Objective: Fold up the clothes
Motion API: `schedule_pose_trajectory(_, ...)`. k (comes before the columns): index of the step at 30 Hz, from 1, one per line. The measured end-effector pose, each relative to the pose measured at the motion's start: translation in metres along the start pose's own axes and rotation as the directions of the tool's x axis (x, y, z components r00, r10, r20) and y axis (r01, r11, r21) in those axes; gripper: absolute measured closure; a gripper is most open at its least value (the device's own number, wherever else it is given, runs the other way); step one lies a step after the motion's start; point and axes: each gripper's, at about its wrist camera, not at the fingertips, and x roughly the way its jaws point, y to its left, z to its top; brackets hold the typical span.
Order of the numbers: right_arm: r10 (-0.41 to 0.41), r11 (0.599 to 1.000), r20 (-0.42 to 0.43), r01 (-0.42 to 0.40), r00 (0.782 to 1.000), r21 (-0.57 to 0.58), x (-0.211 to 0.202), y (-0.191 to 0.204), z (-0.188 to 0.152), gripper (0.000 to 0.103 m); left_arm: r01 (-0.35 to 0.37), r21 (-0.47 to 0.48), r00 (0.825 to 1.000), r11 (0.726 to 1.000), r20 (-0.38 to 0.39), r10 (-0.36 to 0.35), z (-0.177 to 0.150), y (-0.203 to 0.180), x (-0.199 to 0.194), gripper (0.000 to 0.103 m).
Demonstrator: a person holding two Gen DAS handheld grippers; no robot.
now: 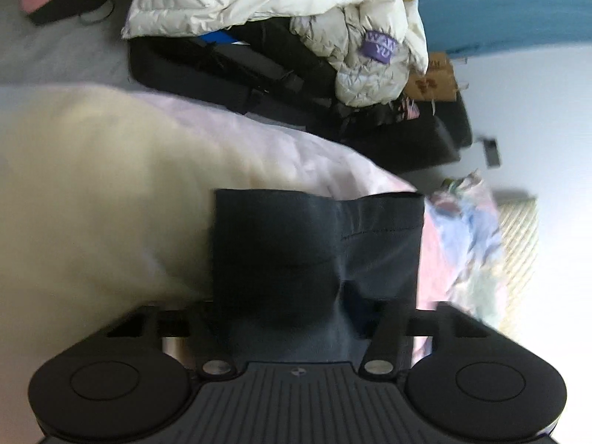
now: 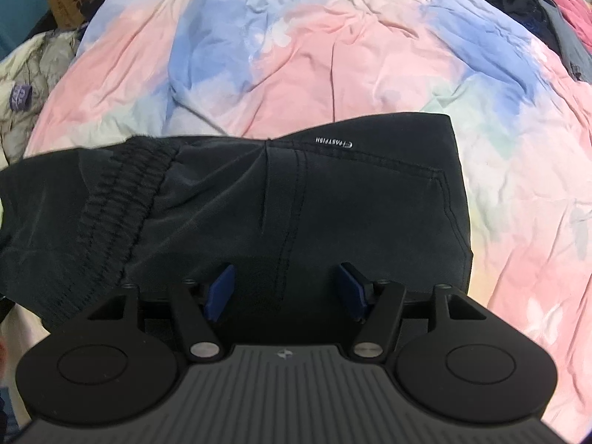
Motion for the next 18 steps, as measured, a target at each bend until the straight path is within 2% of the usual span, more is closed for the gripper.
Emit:
schedule_pose_trajectory(1, 0.005, 1.0, 0.006, -0.005, 1.0, 0.012, -0.002, -0.001, 0.0, 0.039, 0.002, 0.02, 1.0, 1.0, 0.0, -0.002, 0.003, 0.0, -0.011, 0.083)
schedule_pose_trajectory(2, 0.009, 1.0, 0.011, -0.009, 1.0, 0.022, -0.003, -0.003, -0.001, 0.039, 0.007, 0.04, 1.0, 0.999, 0.001, -0.007, 0.005, 0.002, -0.024, 0.085)
schedule_pose_trajectory(4, 0.015, 0.999, 0.025, -0.016, 1.0, 0.043, -0.006, -0.007, -0.004, 0.039, 0.016, 0.14, 1.0, 0.99, 0.022, -0.02, -0.003, -0.016, -0.054, 0.088)
schedule_pose_trajectory(6, 0.028, 0.998, 0.037, -0.03, 0.999, 0.063, -0.01, -0.013, -0.009, 0.039, 0.047, 0.246, 0.998, 0.968, 0.038, -0.058, -0.014, -0.043, -0.074, 0.089)
schedule_pose_trajectory(8, 0.037, 0.996, 0.051, -0.041, 0.998, 0.076, -0.015, -0.018, -0.015, 0.039, 0.077, 0.346, 0.994, 0.935, 0.046, -0.099, -0.025, -0.075, -0.089, 0.091)
schedule_pose_trajectory(10, 0.045, 0.995, 0.063, -0.051, 0.997, 0.089, -0.02, -0.026, -0.022, 0.039, 0.105, 0.456, 0.989, 0.884, 0.047, -0.142, -0.039, -0.112, -0.098, 0.091)
schedule_pose_trajectory(12, 0.053, 0.993, 0.074, -0.06, 0.996, 0.102, -0.024, -0.035, -0.03, 0.039, 0.135, 0.556, 0.981, 0.82, 0.039, -0.188, -0.057, -0.149, -0.108, 0.091)
schedule_pose_trajectory(15, 0.059, 0.991, 0.09, -0.069, 0.994, 0.117, -0.031, -0.05, -0.042, 0.038, 0.177, 0.696, 0.966, 0.695, 0.012, -0.257, -0.092, -0.2, -0.113, 0.091)
schedule_pose_trajectory(18, 0.062, 0.988, 0.103, -0.076, 0.993, 0.135, -0.036, -0.068, -0.055, 0.038, 0.21, 0.784, 0.952, 0.584, -0.029, -0.303, -0.132, -0.241, -0.122, 0.092)
